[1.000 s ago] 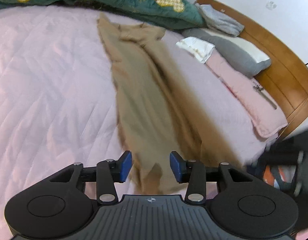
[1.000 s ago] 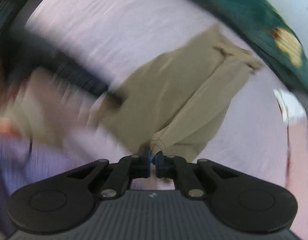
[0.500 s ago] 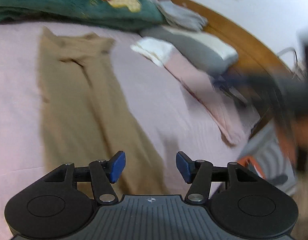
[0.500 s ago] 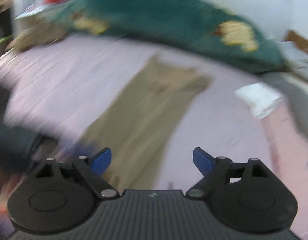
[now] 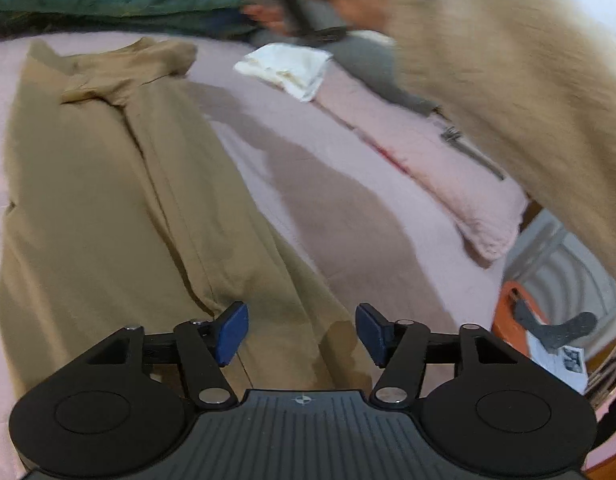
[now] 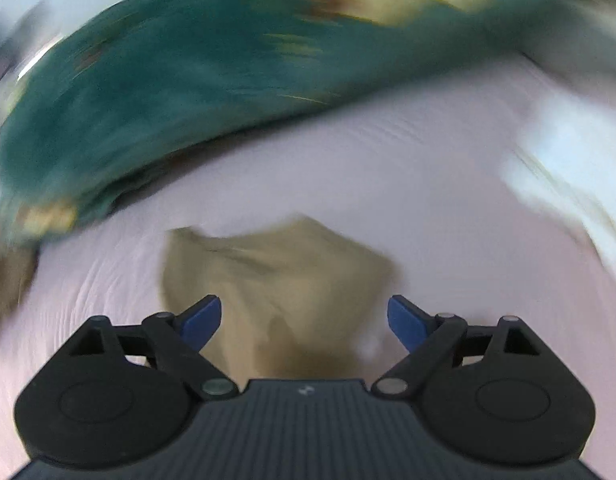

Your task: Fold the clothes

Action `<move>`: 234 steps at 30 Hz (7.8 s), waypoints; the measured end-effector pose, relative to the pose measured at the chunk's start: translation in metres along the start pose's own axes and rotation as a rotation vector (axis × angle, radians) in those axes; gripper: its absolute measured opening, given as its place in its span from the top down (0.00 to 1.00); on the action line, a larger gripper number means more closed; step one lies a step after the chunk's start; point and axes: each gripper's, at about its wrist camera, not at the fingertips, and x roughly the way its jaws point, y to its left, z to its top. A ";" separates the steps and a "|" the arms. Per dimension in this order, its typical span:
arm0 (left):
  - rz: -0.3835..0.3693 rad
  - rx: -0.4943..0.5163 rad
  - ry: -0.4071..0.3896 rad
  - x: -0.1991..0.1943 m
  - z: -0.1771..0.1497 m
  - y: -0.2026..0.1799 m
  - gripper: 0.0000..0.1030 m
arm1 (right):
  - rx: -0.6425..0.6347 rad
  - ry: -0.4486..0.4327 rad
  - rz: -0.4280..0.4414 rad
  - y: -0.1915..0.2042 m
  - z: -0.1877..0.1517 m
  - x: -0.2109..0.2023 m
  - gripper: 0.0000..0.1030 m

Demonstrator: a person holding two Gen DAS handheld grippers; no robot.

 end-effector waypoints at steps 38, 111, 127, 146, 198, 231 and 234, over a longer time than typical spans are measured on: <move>-0.138 -0.102 -0.135 -0.011 -0.027 0.017 0.34 | -0.618 0.097 -0.122 0.094 -0.013 0.115 0.33; 0.103 -0.342 0.013 -0.096 -0.040 -0.028 0.33 | 0.266 0.175 0.136 0.053 -0.337 -0.196 0.18; 0.100 -0.257 0.119 -0.070 -0.062 -0.066 0.32 | -0.046 0.202 -0.202 0.068 -0.337 -0.232 0.94; 0.226 -0.343 0.047 -0.082 -0.055 -0.034 0.17 | -0.084 0.141 -0.154 0.103 -0.321 -0.176 0.52; 0.604 -0.237 -0.100 0.026 0.309 0.190 0.29 | 0.306 -0.002 0.074 -0.040 -0.016 -0.013 0.09; 0.398 0.199 -0.211 0.042 0.293 0.126 0.93 | -0.151 -0.174 0.093 0.010 -0.023 0.001 0.92; 0.321 0.304 -0.215 0.006 0.265 0.086 0.93 | -0.245 -0.205 0.137 0.023 -0.049 -0.040 0.92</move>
